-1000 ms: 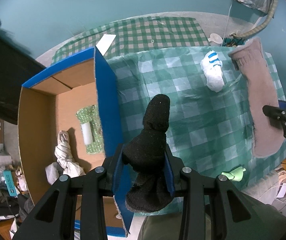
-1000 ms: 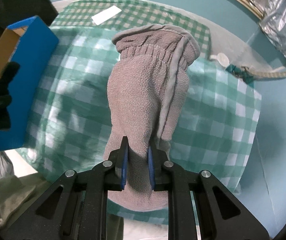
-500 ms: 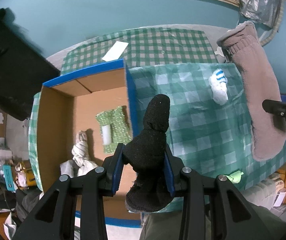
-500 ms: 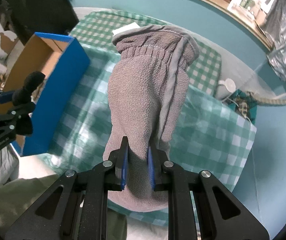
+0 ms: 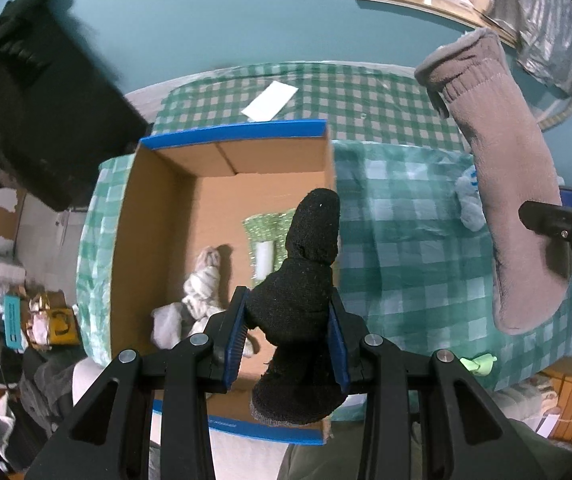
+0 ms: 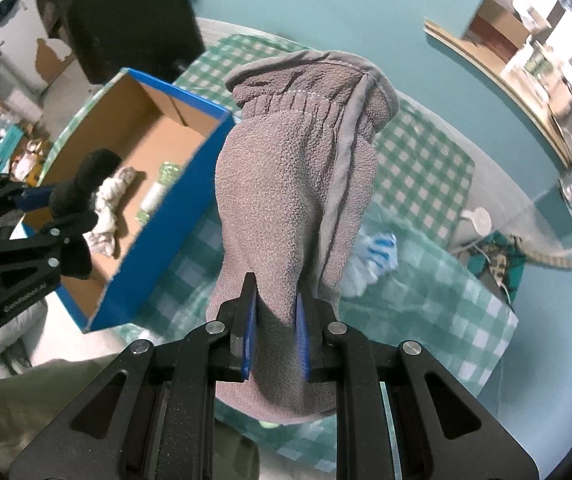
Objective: Organize soft objects
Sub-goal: 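Carry the black sock and fleece sock with both tools over the box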
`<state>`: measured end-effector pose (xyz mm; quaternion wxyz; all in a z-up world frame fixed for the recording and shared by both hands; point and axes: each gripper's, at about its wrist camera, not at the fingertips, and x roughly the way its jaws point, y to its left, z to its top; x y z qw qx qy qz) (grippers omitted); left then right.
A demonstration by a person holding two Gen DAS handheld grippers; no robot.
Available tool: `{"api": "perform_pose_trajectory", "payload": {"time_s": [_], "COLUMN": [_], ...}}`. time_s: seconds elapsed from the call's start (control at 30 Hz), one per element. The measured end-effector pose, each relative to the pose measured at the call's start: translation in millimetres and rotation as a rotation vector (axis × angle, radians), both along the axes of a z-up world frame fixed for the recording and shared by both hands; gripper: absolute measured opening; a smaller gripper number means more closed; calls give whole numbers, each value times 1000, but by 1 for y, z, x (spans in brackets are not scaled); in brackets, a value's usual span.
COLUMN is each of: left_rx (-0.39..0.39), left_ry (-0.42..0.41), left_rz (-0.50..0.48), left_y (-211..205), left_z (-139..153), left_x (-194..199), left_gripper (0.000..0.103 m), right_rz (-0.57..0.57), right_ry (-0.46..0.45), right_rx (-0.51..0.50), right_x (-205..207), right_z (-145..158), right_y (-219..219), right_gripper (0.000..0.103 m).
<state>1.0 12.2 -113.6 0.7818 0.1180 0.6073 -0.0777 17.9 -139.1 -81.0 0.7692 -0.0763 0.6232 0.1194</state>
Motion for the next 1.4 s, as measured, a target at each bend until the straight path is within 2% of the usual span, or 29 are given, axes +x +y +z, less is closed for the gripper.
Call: {"api": "perform_pose_trajectory", "payload": {"time_s": [0.33,0.83,1.1,1.4], "left_rx": [3,34,51,58], "left_ry": [8,23,49,89], "left_rz": [92,228,267,290], "left_y": [39,105,132,143], "left_z": [-1,-16,-29,-41], "left_x": [5,11,17,23], "left_gripper": [37,37,37,37], "right_rz": [104,238,266,267], "right_ry": [-9,18,43,87], "right_rx": [24,57,62,81], "right_x": [19,41,51,58], "right_z": [1,-16,-31,-49], "right_y": [51,129,156,170], "right_gripper": [16,16,16,16]}}
